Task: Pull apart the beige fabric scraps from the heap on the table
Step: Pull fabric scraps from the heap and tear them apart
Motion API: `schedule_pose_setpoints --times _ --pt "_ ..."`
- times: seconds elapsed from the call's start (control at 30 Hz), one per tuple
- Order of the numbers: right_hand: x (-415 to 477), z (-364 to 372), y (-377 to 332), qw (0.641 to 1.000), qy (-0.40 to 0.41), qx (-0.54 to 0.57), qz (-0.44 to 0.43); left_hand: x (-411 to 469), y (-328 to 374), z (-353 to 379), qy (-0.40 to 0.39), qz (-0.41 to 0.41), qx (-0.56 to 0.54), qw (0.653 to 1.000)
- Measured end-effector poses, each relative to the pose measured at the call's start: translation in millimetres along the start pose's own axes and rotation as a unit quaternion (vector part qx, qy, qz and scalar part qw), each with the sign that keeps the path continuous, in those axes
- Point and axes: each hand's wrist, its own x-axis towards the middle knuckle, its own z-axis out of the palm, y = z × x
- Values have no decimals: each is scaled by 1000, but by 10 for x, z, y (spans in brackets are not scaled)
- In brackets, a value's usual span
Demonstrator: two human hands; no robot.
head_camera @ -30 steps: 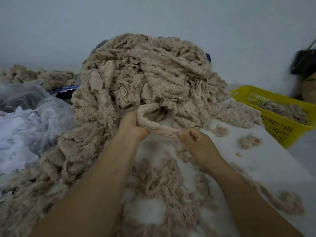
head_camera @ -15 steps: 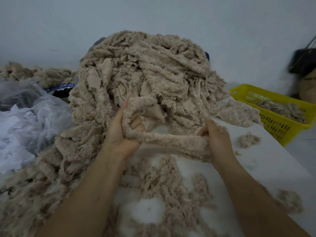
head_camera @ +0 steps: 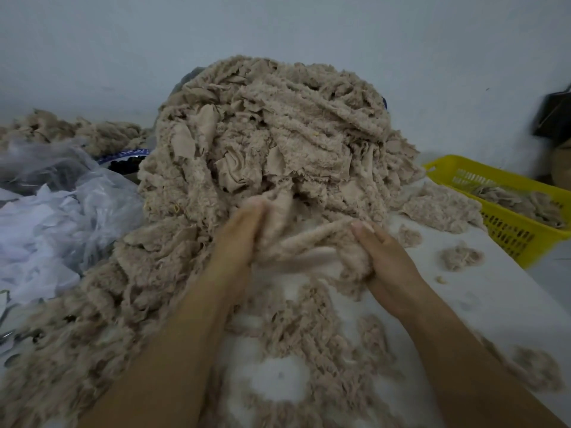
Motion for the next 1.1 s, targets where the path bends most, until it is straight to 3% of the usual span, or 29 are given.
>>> schedule_pose_setpoints --times 0.07,0.1,0.2,0.33,0.43,0.57,0.63,0.77,0.9,1.0,1.1 --pt "-21 67 23 999 -15 30 6 -82 -83 154 -66 2 212 975" --pt "-26 94 38 1000 -19 22 8 -125 -117 237 -103 11 269 958" --pt "-50 126 58 999 -24 -38 8 -161 -200 367 -164 62 295 939" --pt "-34 128 38 999 5 -40 22 -151 -174 307 -107 34 217 970" --pt "-30 75 -57 998 52 -7 22 -109 -118 203 -20 -24 69 997" --pt "-32 -43 -149 996 83 28 -5 -55 28 68 49 -74 -186 978" --pt "-57 -40 -127 996 80 1 -26 -54 24 48 41 -73 -222 971" --pt "-74 78 -6 983 68 -160 -65 -154 -85 221 -16 -29 1 999" --pt "-37 139 102 981 6 -194 -13 -287 -193 422 -163 16 201 966" --pt "0 134 88 981 35 -188 -15 -389 -235 550 -241 34 239 940" --pt "35 88 96 979 82 -183 -44 -438 -265 655 -251 51 261 931"
